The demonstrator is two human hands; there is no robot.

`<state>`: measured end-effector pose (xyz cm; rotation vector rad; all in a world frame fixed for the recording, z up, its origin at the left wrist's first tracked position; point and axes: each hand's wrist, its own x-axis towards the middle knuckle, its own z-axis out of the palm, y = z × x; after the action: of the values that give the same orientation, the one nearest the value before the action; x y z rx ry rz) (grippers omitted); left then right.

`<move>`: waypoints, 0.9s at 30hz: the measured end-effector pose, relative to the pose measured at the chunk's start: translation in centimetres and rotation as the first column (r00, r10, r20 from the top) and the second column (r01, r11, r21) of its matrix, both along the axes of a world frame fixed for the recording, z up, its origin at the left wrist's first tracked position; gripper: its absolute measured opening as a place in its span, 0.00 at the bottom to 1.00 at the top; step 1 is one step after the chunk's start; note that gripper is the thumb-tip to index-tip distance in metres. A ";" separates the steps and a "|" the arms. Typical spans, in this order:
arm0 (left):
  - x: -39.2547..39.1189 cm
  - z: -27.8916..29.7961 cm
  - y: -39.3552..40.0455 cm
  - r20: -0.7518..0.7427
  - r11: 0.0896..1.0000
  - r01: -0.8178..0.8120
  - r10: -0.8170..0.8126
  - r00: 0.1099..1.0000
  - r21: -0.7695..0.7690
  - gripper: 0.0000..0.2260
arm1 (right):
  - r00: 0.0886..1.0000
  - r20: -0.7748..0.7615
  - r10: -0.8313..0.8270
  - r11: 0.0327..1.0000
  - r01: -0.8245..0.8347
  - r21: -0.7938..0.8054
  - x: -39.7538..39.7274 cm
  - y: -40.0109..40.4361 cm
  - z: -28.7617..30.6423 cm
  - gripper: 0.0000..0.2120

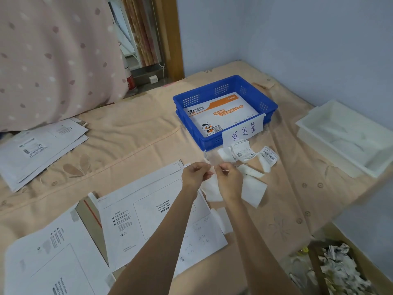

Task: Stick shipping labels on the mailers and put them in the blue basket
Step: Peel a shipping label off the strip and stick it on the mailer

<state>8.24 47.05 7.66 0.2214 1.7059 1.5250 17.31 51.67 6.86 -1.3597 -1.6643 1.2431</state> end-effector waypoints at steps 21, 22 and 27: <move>-0.9 0.5 -1.4 0.057 0.998 0.007 -0.003 0.998 -0.069 0.06 | 0.998 -0.055 -0.028 0.923 0.005 -0.384 -0.2 0.8 0.4 0.08; -0.9 0.6 -1.5 0.070 0.997 0.000 0.006 0.998 -0.072 0.06 | 0.995 -0.093 -0.036 0.902 -0.007 -0.431 -0.3 0.7 0.6 0.08; -0.9 1.3 -1.4 0.064 0.994 -0.039 0.045 0.997 -0.102 0.07 | 0.947 -0.302 -0.112 0.779 -0.105 -0.618 -0.3 -0.2 2.2 0.13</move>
<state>7.34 45.65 8.98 0.0823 1.7395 1.4562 17.05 51.46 9.02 -1.4083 -1.0380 2.0187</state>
